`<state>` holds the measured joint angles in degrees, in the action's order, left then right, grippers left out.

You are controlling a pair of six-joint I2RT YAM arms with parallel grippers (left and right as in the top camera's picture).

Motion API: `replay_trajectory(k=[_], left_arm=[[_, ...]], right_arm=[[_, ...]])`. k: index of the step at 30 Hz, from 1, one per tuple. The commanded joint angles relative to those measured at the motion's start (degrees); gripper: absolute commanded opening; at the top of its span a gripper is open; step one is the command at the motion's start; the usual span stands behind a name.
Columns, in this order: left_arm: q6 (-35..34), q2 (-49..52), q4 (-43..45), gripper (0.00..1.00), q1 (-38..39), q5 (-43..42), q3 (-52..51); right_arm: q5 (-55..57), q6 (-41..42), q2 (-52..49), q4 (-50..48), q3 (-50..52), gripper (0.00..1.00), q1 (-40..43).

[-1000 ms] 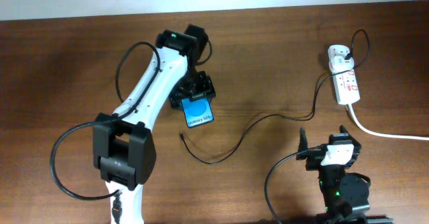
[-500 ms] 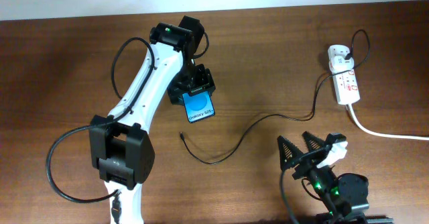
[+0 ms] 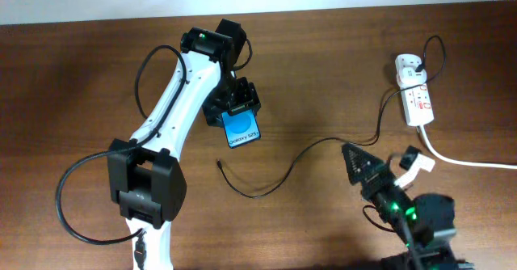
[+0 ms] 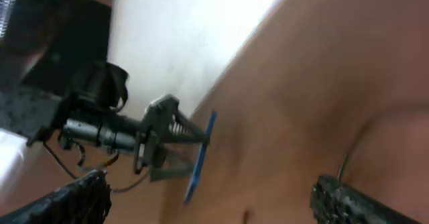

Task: Plug charger to phone and switch on socket
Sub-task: 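Reach the right gripper to the black cable's USB-C plug and grasp it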

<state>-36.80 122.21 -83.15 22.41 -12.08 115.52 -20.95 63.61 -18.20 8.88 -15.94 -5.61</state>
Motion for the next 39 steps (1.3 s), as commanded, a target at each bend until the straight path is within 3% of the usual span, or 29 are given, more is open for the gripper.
replay_trajectory(k=[1, 4, 7, 12, 16, 18, 24, 27, 31, 34, 39], left_arm=[[1.07, -0.44, -0.28, 0.61, -0.20, -0.68, 1.64], [1.07, -0.44, -0.11, 0.61, -0.20, -0.66, 1.64], [0.76, -0.44, -0.07, 0.61, -0.09, -0.68, 1.64], [-0.02, -0.44, -0.09, 0.61, -0.09, -2.16, 1.64], [-0.04, -0.44, 0.17, 0.61, -0.07, -2.16, 1.64], [-0.04, -0.44, 0.15, 0.62, -0.09, -2.14, 1.64], [-0.02, -0.44, -0.11, 0.63, -0.09, -2.16, 1.64], [-0.02, -0.44, -0.17, 0.63, -0.07, -2.16, 1.64], [-0.02, -0.44, -0.31, 0.63, -0.09, -2.14, 1.64], [-0.02, -0.44, -0.42, 0.64, -0.07, -2.23, 1.64], [-0.02, -0.44, -0.31, 0.64, -0.02, -3.61, 1.64]], right_arm=[[-9.11, 12.11, -10.14, 1.36, -5.51, 0.98, -1.49], [-7.58, 12.33, -18.47, -3.56, -5.81, 0.98, -7.67], [-0.48, 12.28, -32.17, -16.35, -5.81, 0.99, -17.42], [8.22, 12.31, -58.45, -50.21, -5.84, 0.94, -28.61], [11.76, 12.33, -74.25, -66.75, -7.02, 0.84, -29.81], [11.52, 12.48, -79.23, -68.48, -9.14, 0.76, -30.29], [13.84, 13.38, -81.42, -68.26, -15.15, 0.75, -31.15], [15.23, 13.40, -81.42, -68.24, -16.76, 0.66, -31.17], [15.72, 13.40, -81.46, -64.32, -18.62, 0.64, -31.89], [18.75, 13.38, -81.50, -63.25, -19.63, 0.55, -33.33], [19.21, 17.07, -81.50, -63.30, -20.00, 0.29, -33.40]])
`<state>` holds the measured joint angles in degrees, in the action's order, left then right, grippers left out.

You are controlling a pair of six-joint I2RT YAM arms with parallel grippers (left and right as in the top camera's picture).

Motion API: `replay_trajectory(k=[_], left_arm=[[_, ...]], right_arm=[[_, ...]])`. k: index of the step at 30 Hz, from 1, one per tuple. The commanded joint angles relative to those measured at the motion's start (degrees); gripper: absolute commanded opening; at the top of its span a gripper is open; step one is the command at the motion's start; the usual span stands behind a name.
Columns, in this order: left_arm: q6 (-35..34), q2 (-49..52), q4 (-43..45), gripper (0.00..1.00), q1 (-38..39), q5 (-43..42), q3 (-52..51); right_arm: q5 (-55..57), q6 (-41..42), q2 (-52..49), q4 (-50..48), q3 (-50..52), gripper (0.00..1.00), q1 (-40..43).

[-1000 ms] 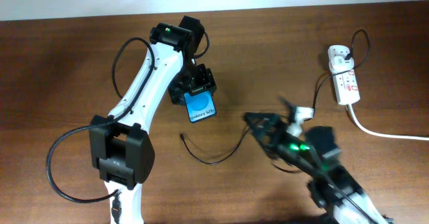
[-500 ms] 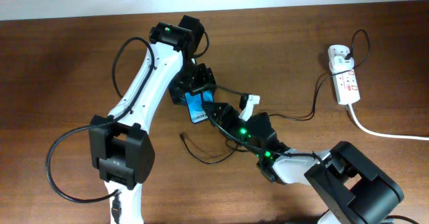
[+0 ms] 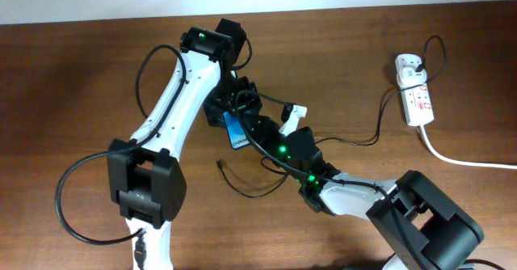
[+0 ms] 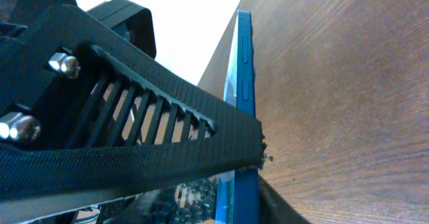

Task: Plug charger to phone and switch on socket

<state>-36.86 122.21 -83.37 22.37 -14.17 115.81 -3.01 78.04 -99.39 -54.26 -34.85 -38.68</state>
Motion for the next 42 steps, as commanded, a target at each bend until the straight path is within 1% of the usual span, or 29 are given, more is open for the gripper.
replay_trajectory(k=[1, 3, 5, 9, 10, 11, 13, 16, 17, 20, 21, 22, 23, 25, 26, 27, 29, 30, 32, 33, 34, 36, 37, 38, 39, 41, 42], left_arm=[[0.04, -0.44, -0.09, 0.64, 0.02, -1.53, 1.36], [0.04, -0.44, -0.09, 0.65, 0.02, -1.55, 1.36], [0.07, -0.44, -0.11, 0.69, 0.02, -1.53, 1.36], [0.09, -0.44, -0.33, 0.73, -0.04, -1.49, 1.36], [0.09, -0.44, -0.33, 0.80, -0.04, -1.49, 1.36], [0.09, -0.44, -0.33, 0.91, -0.04, -1.49, 1.36], [0.09, -0.44, -0.33, 0.99, -0.04, -1.51, 1.36], [0.11, -0.44, -0.26, 0.99, -0.24, -1.49, 1.53], [0.90, -0.57, -0.28, 0.99, -1.05, -1.53, 2.34], [7.15, -3.43, -0.28, 0.99, -6.47, -1.53, 6.40], [7.45, -5.42, -0.11, 0.99, -9.51, -1.68, 7.04], [8.55, -8.00, 0.35, 0.99, -13.40, -4.00, 7.06], [11.41, -10.69, 0.59, 0.99, -18.40, -9.81, 7.06], [17.18, -13.70, 0.24, 0.99, -25.90, -19.91, 7.04], [21.31, -15.26, -1.36, 1.00, -31.26, -25.59, 7.02], [25.31, -16.09, -3.78, 0.99, -35.34, -28.89, 6.99], [35.01, -17.44, -9.73, 0.96, -41.92, -36.48, 5.64], [39.28, -17.94, -11.08, 0.95, -43.63, -40.72, 4.17], [49.88, -19.85, -11.82, 0.93, -46.75, -53.77, -4.57], [54.18, -20.83, -9.88, 0.93, -47.32, -60.15, -12.13], [54.60, -21.07, -7.06, 0.94, -47.28, -63.84, -18.58], [54.53, -20.96, 2.19, 0.93, -45.59, -74.25, -33.79], [52.52, -20.96, 5.70, 0.95, -44.59, -75.97, -39.69], [51.04, -20.70, 9.99, 0.94, -43.54, -75.97, -44.89], [51.04, -20.61, 11.89, 0.93, -42.62, -75.97, -49.13], [51.06, -20.52, 12.46, 0.93, -42.23, -75.97, -53.13], [51.06, -20.52, 12.48, 0.90, -42.23, -75.97, -53.37]], right_arm=[[1.36, 3.39, -0.31, -0.17, -1.11, 0.25, -0.33], [1.31, 3.54, -0.31, -0.15, -1.11, 0.20, -0.33], [0.90, 7.93, -0.31, -0.17, -1.11, 0.13, -0.31], [0.92, 8.44, -0.31, -0.24, -1.11, 0.08, -0.31], [0.94, 8.44, -0.31, -0.24, -1.11, 0.07, -0.31], [0.94, 8.44, -0.31, -0.26, -1.11, 0.06, -0.24], [1.38, 8.44, -0.31, -0.81, -1.11, 0.04, -0.24], [2.43, 8.46, -0.31, -2.21, -1.11, 0.04, -0.04], [2.19, 9.84, -0.31, -2.12, -1.11, 0.04, 0.48], [-1.53, 13.88, -0.28, -2.62, -1.11, 0.04, 2.97], [-3.93, 14.21, -0.28, -3.72, -1.09, 0.04, 4.07], [-7.10, 14.21, -0.28, -5.27, -1.09, 0.04, 5.57], [-9.66, 14.21, -0.28, -6.69, -1.09, 0.04, 6.99], [-13.70, 14.21, -0.28, -7.78, -1.09, 0.04, 8.94], [-17.22, 14.21, -0.28, -7.76, -1.09, 0.04, 10.38], [-19.89, 14.21, -0.31, -7.76, -1.09, 0.04, 11.47], [-22.25, 14.23, -0.28, -7.76, -1.09, 0.04, 12.48], [-22.34, 14.23, -0.28, -7.76, -1.09, 0.04, 12.50], [-22.45, 14.84, -0.28, -7.76, -1.09, 0.04, 12.48], [-22.80, 16.46, -0.31, -7.76, -1.07, 0.04, 12.46], [-23.43, 17.92, -0.28, -7.76, -1.07, 0.04, 12.44], [-25.29, 22.64, -0.31, -7.78, -1.07, 0.04, 12.39], [-26.27, 25.27, -0.28, -7.80, -1.07, 0.04, 12.39], [-26.80, 26.99, -0.31, -8.07, -1.07, 0.04, 12.35], [-26.77, 27.82, -0.28, -8.76, -1.07, 0.04, 11.91], [-26.75, 28.17, -0.31, -9.73, -1.07, 0.04, 9.79], [-26.56, 28.57, -0.28, -9.64, -1.07, 0.04, 8.13]])
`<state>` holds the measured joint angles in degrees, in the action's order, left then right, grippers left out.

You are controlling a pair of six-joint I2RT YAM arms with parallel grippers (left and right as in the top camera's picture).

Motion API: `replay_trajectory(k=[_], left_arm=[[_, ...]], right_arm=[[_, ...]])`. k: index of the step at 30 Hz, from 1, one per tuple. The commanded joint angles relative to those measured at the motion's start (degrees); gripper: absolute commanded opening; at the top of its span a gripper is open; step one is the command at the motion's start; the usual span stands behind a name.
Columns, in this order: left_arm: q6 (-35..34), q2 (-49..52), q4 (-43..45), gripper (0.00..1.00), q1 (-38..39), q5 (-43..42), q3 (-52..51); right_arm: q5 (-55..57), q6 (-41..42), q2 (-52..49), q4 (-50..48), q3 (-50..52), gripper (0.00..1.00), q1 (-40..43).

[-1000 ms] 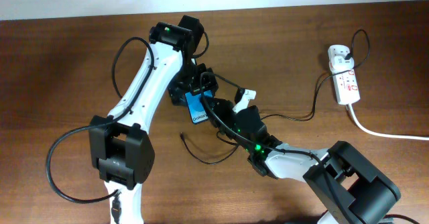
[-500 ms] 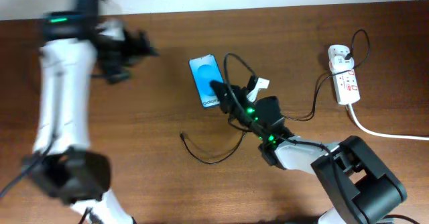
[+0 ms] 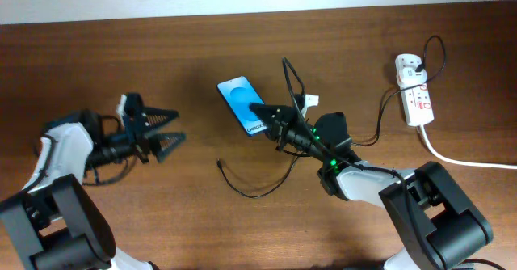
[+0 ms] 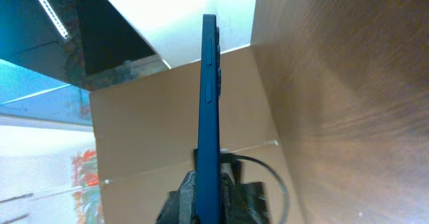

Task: Plug charger to phone and switch on socket

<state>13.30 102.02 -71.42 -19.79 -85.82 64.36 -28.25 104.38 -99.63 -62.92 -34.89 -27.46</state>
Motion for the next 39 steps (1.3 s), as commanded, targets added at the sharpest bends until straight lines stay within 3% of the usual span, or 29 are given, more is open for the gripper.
replay_trajectory(k=[1, 3, 5, 6, 7, 8, 11, 15, 17, 19, 24, 31, 35, 39], left_arm=[[0.90, -0.35, 1.16, 0.89, 0.04, -4.33, -1.90], [0.33, -0.35, 3.76, 0.83, 0.37, -4.31, -1.90], [-4.55, -0.35, 8.79, 0.78, 0.70, -4.31, -1.90], [-15.41, -0.35, 16.50, 0.78, 0.70, -0.22, -1.90], [-30.60, -0.35, 23.06, 0.79, 1.36, 11.21, -1.90], [-38.53, -0.37, 26.47, 0.79, 2.49, 17.75, -1.90], [-46.51, -0.48, 37.81, 0.79, 9.03, 13.40, -1.90], [-55.98, -0.48, 41.20, 0.77, 15.67, 14.69, -1.90], [-58.51, -0.48, 41.24, 0.73, 16.85, 15.04, -1.90], [-59.82, -0.46, 41.22, 0.54, 17.31, 16.63, -1.90], [-64.54, -0.46, 41.20, 0.42, 17.59, 16.79, -1.90], [-65.16, -0.48, 41.20, 0.39, 19.67, 16.83, -1.90], [-65.13, -0.48, 41.20, 0.15, 20.06, 16.83, -1.90], [-65.13, -0.46, 41.20, 0.07, 20.06, 18.38, -1.90]], right_arm=[[-0.33, 2.21, -0.07, -0.81, -1.03, 0.04, -4.46], [3.72, 2.21, -0.07, -0.24, -1.03, 0.04, -7.13], [4.98, 2.21, -0.07, 0.31, -1.03, 0.04, -8.22], [4.96, 2.19, -0.07, 0.74, -1.03, 0.04, -8.31], [5.03, 2.16, -0.07, 1.20, -1.03, 0.04, -8.26], [5.53, 2.14, -0.07, 1.25, -1.03, 0.04, -8.26], [6.54, 1.99, -0.07, 3.58, -1.03, 0.04, -8.15], [6.60, 2.01, -0.07, 3.54, -1.03, 0.04, -8.28], [6.34, 2.01, -0.07, 3.52, -1.03, 0.04, -8.26], [5.95, 2.29, -0.07, 3.52, -1.03, 0.04, -8.28], [8.63, 9.33, -0.07, 5.79, -1.03, 0.04, -10.10], [9.68, 12.96, -0.07, 8.15, -1.03, 0.04, -10.14], [9.68, 12.96, -0.07, 8.13, -1.03, 0.04, -10.14], [9.42, 12.96, -0.07, 7.98, -1.03, 0.04, -10.14]])
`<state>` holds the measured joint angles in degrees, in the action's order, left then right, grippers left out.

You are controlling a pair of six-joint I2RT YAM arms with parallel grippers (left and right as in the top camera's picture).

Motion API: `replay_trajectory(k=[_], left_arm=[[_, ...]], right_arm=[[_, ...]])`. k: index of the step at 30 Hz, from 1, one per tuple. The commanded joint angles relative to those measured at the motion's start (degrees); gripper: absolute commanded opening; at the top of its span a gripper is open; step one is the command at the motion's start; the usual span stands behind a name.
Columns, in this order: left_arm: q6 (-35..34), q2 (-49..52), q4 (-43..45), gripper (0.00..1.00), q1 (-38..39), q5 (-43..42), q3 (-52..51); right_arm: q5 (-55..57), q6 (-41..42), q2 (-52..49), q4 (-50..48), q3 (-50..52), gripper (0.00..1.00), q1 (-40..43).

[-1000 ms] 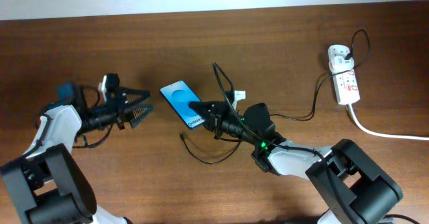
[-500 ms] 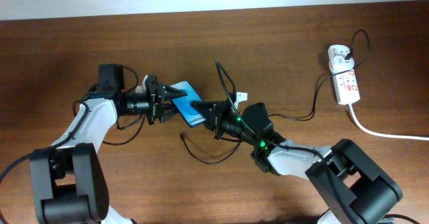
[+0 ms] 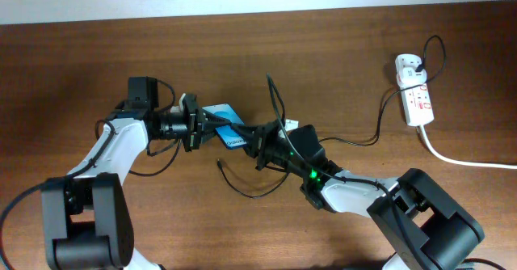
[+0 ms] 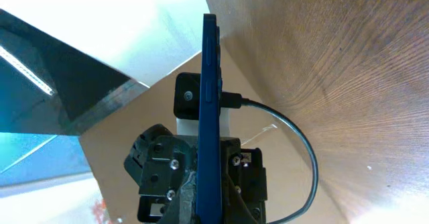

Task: Plug charger to phone and switch on socket

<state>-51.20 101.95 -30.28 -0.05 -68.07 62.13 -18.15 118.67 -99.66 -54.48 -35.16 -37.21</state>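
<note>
My right gripper (image 3: pixel 252 137) is shut on the blue phone (image 3: pixel 224 126), holding it above the table's middle. In the right wrist view the phone (image 4: pixel 210 83) stands edge-on, rising out of my right gripper (image 4: pixel 210 207). My left gripper (image 3: pixel 202 127) reaches in from the left, its fingers spread at the phone's far end, and its black body (image 4: pixel 161 174) faces the wrist camera. The charger cable's free end (image 3: pixel 220 165) lies on the table below the phone. The black cable (image 3: pixel 266 185) runs right to the white socket strip (image 3: pixel 414 92).
The strip's thick white cord (image 3: pixel 460 158) leaves at the right edge. A black plug lead (image 3: pixel 436 48) loops at the strip's top. Both arms cross the table's middle. Pale wall lies along the far edge.
My left gripper was open at the far left, away from the phone; now it is at the phone's left end. The right gripper and phone have shifted slightly left and lower.
First my left gripper held the phone at the upper middle while the right gripper was open at the lower right. Then the right gripper was at the phone too. Later the right alone held it, the left open far off. Now the left is back at it.
</note>
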Motion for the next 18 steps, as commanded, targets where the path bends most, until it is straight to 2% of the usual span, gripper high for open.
replay_trajectory(k=[1, 2, 3, 5, 6, 7, 8, 10, 11, 14, 15, 18], left_arm=[[-0.63, -0.42, 0.07, 0.04, 0.33, 1.60, 0.33], [-0.63, -0.39, 0.09, 0.00, 0.33, 2.10, 0.33], [-0.66, -0.39, 0.09, 0.00, 0.33, 2.16, 0.33], [-0.66, -0.42, 1.49, 0.00, 0.15, 2.14, 0.33], [-0.63, -0.39, 3.41, 0.00, -0.20, 2.12, 0.33], [-0.63, -0.39, 5.73, 0.00, -1.05, 1.86, 0.33], [-0.63, -0.39, 6.84, 0.00, -1.75, 1.44, 0.33], [0.79, -0.39, 8.26, 0.00, -5.64, 1.27, 0.33], [3.06, -0.39, 8.37, 0.00, -7.96, 0.74, 0.33], [10.08, -0.39, 8.26, 0.00, -12.72, -7.43, 0.33], [11.19, -0.39, 8.15, 0.00, -13.60, -9.16, 0.33], [12.70, -0.39, 7.93, 0.00, -15.89, -9.75, 0.31]], right_arm=[[-0.68, -1.33, -0.04, -0.72, -0.76, 0.04, -0.39], [-0.74, -1.33, -0.04, -0.79, -0.76, 0.04, -0.39], [-1.31, -1.36, -0.04, -0.79, -0.76, 0.09, -0.39], [-2.82, -4.02, -0.04, -0.72, -0.76, 0.31, -0.37], [-3.19, -9.33, -0.04, -0.70, -0.76, 0.40, -0.33], [-3.63, -15.47, -0.04, -0.13, -0.76, 0.58, -0.26], [-3.69, -20.46, -0.04, 0.76, -0.76, 0.70, -0.22], [-3.69, -37.90, -0.04, 4.48, -0.76, 0.87, 0.15], [-3.96, -44.59, -0.04, 5.97, -0.76, 0.91, 0.83], [-8.13, -63.10, 0.07, 9.94, -0.81, 0.94, 3.89], [-8.66, -65.70, 0.35, 12.15, -0.94, 0.97, 4.68], [-8.04, -77.20, 3.91, 33.51, -5.51, 0.98, 6.21]])
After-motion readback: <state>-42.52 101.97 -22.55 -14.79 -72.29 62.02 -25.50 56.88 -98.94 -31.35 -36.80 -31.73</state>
